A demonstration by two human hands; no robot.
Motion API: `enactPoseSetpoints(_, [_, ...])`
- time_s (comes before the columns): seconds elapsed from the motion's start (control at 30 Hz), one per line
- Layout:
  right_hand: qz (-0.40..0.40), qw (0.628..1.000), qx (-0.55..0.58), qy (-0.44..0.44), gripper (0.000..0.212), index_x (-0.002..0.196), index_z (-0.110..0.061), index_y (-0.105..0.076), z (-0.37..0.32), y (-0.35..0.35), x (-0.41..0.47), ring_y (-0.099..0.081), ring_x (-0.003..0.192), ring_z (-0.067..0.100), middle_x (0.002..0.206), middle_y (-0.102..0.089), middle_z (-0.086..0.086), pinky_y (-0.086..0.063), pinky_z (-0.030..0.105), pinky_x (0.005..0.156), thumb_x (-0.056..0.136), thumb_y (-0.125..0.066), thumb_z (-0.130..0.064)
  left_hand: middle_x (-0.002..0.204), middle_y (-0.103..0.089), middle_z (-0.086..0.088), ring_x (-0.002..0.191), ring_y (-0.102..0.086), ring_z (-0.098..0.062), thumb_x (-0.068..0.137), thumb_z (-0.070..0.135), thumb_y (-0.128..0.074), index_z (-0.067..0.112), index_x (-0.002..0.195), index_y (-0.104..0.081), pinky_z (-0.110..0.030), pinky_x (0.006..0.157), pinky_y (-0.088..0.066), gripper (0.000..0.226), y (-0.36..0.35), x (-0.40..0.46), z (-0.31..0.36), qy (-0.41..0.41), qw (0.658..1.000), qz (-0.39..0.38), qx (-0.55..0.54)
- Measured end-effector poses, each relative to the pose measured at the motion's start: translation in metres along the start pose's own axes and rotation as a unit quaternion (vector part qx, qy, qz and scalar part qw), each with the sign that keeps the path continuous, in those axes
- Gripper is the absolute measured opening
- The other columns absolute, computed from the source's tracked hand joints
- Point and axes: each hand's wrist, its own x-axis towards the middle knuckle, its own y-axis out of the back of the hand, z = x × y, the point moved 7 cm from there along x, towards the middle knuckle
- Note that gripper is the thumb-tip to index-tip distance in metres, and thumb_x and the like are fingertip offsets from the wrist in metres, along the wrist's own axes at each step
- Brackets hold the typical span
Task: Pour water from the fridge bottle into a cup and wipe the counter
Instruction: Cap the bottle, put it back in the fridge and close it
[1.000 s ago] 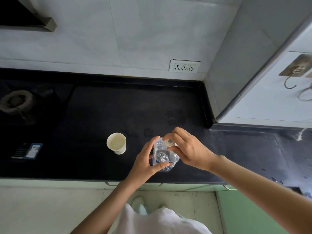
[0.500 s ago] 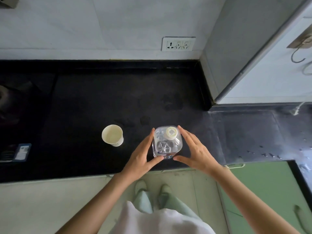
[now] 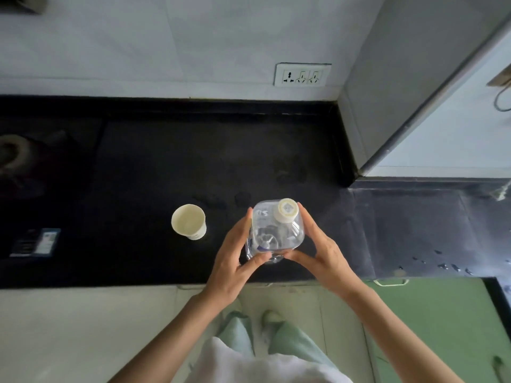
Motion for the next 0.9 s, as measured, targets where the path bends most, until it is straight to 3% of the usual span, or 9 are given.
enactPoseSetpoints(0.07, [-0.008,0.999,0.048,0.020,0.085,0.148,-0.043,-0.015,-0.017,0.007,0.005,-0.031,0.140,0.005,0.153,-0.031,-0.018,-0.030,0.036,0.115,0.084,-0.070,-0.036,0.149,-0.037,0.020,0.140,-0.035,-0.011,0.086,0.045,-0.062,0.046,0.148,-0.020,-0.030,0.113,-0.032,0.075,0.006,0.000,0.020,-0.009,0.999,0.034,-0.022])
enactPoseSetpoints(0.23, [-0.048,0.982,0.155,0.101,0.071,0.146,-0.049,-0.021,-0.062,0.017,0.016,-0.037,0.139,0.016,0.152,-0.035,-0.009,-0.035,0.052,0.110,0.089,-0.062,-0.041,0.143,-0.044,0.008,0.135,-0.042,-0.028,0.084,0.054,-0.062,0.050,0.145,-0.023,-0.053,0.107,-0.039,0.073,0.020,-0.007,0.069,-0.030,0.988,0.133,-0.079])
enactPoseSetpoints(0.4, [-0.088,0.965,0.158,0.191,0.060,0.146,-0.049,-0.021,-0.100,0.000,0.014,-0.039,0.136,0.021,0.144,-0.038,-0.014,-0.037,0.050,0.108,0.093,-0.050,-0.045,0.140,-0.049,0.005,0.128,-0.052,-0.019,0.083,0.046,-0.068,0.023,0.149,-0.027,-0.033,0.099,-0.047,0.081,0.029,-0.052,0.101,-0.052,0.946,0.301,-0.112])
enactPoseSetpoints(0.53, [-0.119,0.955,0.144,0.231,0.057,0.146,-0.039,-0.027,-0.122,-0.040,-0.003,-0.046,0.127,0.016,0.134,-0.045,-0.009,-0.039,0.025,0.104,0.093,-0.041,-0.056,0.132,-0.058,-0.006,0.117,-0.060,-0.025,0.080,0.030,-0.067,0.024,0.145,-0.037,-0.037,0.091,-0.052,0.072,0.032,-0.111,0.099,-0.021,0.890,0.438,-0.127])
enactPoseSetpoints(0.73, [-0.265,0.926,0.194,0.185,0.054,0.141,-0.038,-0.040,-0.138,-0.133,-0.052,-0.053,0.122,0.010,0.130,-0.051,-0.010,-0.048,0.038,0.099,0.089,-0.053,-0.046,0.116,-0.067,0.016,0.102,-0.068,-0.013,0.076,0.049,-0.061,0.033,0.138,-0.045,-0.029,0.080,-0.058,0.065,0.040,-0.215,0.073,0.071,0.805,0.578,-0.111])
enactPoseSetpoints(0.9, [-0.379,0.891,0.187,0.165,0.048,0.137,-0.045,-0.042,-0.157,-0.224,-0.106,-0.057,0.118,0.015,0.126,-0.054,-0.012,-0.053,0.042,0.092,0.092,-0.058,-0.036,0.114,-0.070,0.007,0.099,-0.070,-0.018,0.081,0.036,-0.063,0.030,0.139,-0.044,-0.026,0.075,-0.056,0.062,0.053,-0.307,0.054,0.085,0.710,0.681,-0.158])
